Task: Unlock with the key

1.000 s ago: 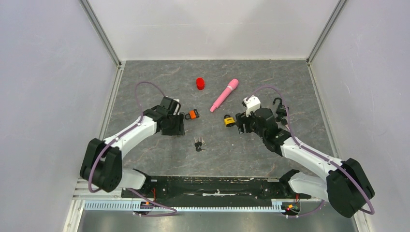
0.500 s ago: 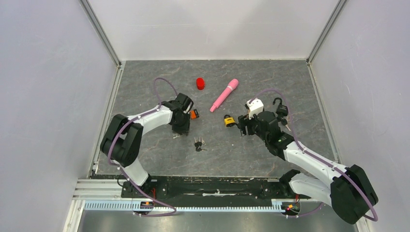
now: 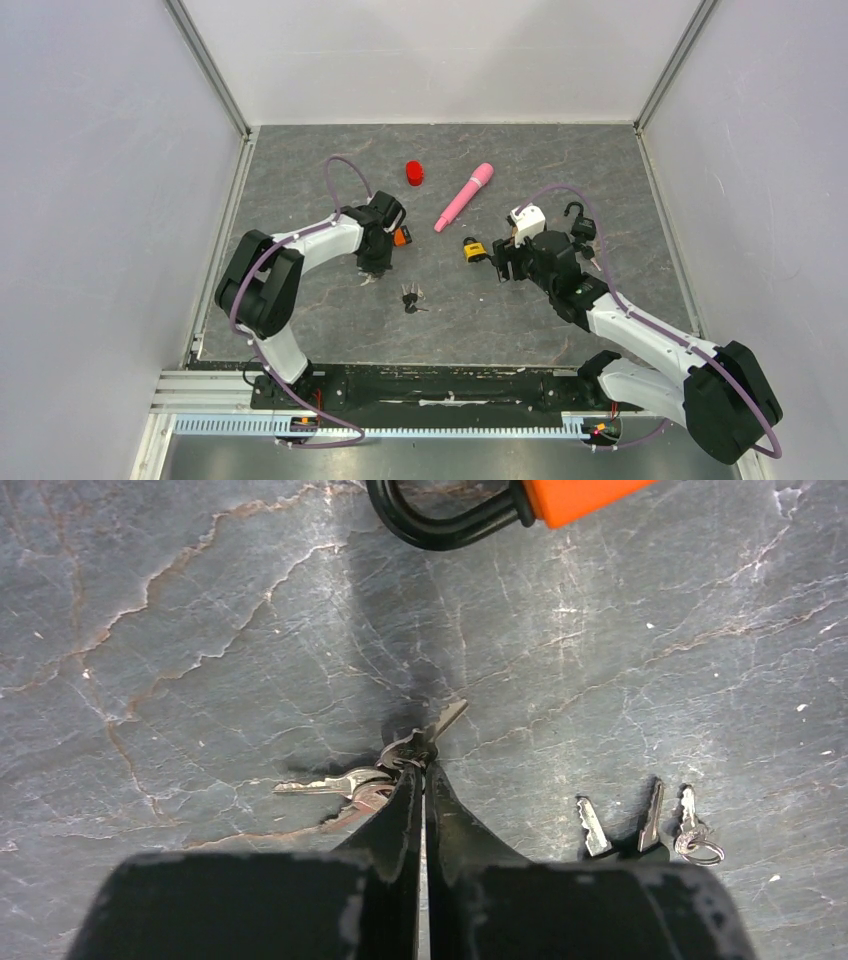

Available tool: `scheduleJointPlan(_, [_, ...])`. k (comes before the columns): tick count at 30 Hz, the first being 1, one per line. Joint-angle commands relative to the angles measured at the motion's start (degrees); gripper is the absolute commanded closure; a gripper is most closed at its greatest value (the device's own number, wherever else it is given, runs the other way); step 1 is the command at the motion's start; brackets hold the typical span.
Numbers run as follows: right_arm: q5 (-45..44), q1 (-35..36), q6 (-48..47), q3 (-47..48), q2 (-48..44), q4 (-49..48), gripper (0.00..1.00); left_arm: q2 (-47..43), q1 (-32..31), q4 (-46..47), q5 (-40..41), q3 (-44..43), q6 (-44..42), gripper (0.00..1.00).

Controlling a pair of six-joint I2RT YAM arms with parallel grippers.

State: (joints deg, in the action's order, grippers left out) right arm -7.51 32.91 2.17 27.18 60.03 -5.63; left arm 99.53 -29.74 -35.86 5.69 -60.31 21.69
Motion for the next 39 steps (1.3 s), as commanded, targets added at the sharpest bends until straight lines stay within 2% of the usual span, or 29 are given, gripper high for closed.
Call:
scheduleJointPlan(1, [3.1, 0.1, 1.3, -0.6, -1.7, -3.0, 0.28, -1.1, -1.0, -0.4, -0.8, 0.0, -1.0, 0.98])
scheduleJointPlan(5, [10.2, 0.2, 3.6, -1.5, -2.0, -5.6, 0.28, -6.3, -1.1, 3.5, -5.4, 2.9, 1.7, 0.98])
scheduleJointPlan(9, [13.0, 0.2, 5.7, -2.2, -1.9, -7.1, 0.29, -10.4, -1.2, 10.4, -13.9, 8.3, 7.1, 0.98])
scheduleJointPlan(13, [16.2, 0.2, 7.1, -2.3, -1.7, -8.3, 0.29, -14.4, -1.2, 13.6, -14.8, 11.8, 10.3, 0.98])
scheduleJointPlan(14, [16.8, 0.2, 7.5, -2.3, -1.7, -8.5, 0.29, -14.9, -1.2, 12.9, -13.8, 11.8, 10.3, 0.95])
scheduleJointPlan(18, [17.6, 0.2, 8.3, -2.4, -1.0, -9.1, 0.29, -16.9, -1.1, 10.3, -10.4, 10.7, 9.3, 0.65])
scheduleJointPlan(20, [17.9, 0.2, 8.5, -2.2, -0.7, -9.1, 0.29, -17.2, -1.1, 8.9, -9.4, 10.0, 8.9, 0.55])
scheduleJointPlan(25, [17.9, 0.2, 9.0, -2.4, -0.3, -9.3, 0.29, -16.1, -0.9, 6.9, -5.9, 8.2, 8.3, 0.53])
scheduleJointPlan(35, [17.4, 0.2, 8.9, -2.7, 0.0, -8.5, 0.29, -8.7, -1.1, 6.6, -5.9, 7.0, 8.2, 0.53])
scheduleJointPlan(39, [17.3, 0.2, 8.9, -2.7, 0.5, -8.5, 0.29, -7.8, -1.7, 5.3, -4.0, 7.3, 8.3, 0.48])
